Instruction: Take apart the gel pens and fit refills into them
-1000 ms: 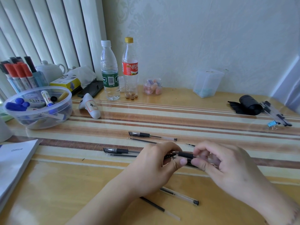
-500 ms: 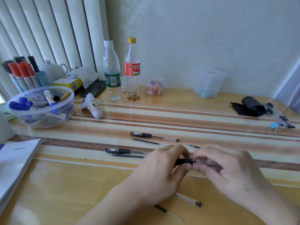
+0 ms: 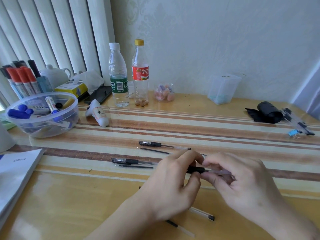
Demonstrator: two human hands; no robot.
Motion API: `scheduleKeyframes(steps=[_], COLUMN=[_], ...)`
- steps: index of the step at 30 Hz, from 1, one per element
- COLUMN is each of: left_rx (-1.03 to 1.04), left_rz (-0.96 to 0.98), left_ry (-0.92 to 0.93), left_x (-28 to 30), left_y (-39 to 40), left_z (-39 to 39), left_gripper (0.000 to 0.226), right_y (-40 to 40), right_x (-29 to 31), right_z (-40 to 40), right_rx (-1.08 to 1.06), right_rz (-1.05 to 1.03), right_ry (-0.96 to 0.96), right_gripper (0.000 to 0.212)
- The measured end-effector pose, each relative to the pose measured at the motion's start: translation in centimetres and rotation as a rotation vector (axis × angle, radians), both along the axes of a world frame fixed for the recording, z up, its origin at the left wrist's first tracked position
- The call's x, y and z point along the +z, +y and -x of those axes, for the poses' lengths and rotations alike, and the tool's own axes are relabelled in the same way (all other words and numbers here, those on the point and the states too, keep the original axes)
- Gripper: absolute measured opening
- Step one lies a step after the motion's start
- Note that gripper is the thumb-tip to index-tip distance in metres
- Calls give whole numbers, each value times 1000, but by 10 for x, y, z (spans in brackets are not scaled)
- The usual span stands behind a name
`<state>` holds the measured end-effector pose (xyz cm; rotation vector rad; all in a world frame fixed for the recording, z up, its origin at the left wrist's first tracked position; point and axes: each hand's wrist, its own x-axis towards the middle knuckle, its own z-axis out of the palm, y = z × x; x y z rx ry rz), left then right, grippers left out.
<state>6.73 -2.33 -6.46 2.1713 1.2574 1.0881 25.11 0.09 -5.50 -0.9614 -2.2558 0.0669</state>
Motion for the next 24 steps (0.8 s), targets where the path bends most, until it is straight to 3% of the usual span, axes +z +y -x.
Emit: scheduleKeyframes(steps=[3, 5, 8, 11, 16, 21, 24], left_rx=[62, 227, 410, 419, 396, 428, 415], left_rz=[2, -111, -175, -75, 29, 18, -32], left_ry=[21, 76, -41, -159, -253, -163, -180], left_x=[-4, -6, -7, -5, -4, -1, -2], left_y=[0, 5, 10, 12, 13, 16, 17], left_z=[-2, 1, 10, 12, 14, 18, 20], left_gripper=[20, 23, 14, 17, 19, 22, 41], right_y=[6, 18, 43, 64, 72, 74, 68], right_x=[-1, -4, -10, -21, -32, -36, -31], right_z=[-8, -21, -48, -64, -60, -63, -59], right_rx=[-45, -139, -365, -517, -473, -442, -476], right_rz=[41, 41, 156, 288, 392, 384, 319], right_ry=[-141, -220, -123, -47, -78, -95, -29], right_gripper=[19, 16, 14, 10, 6, 12, 16])
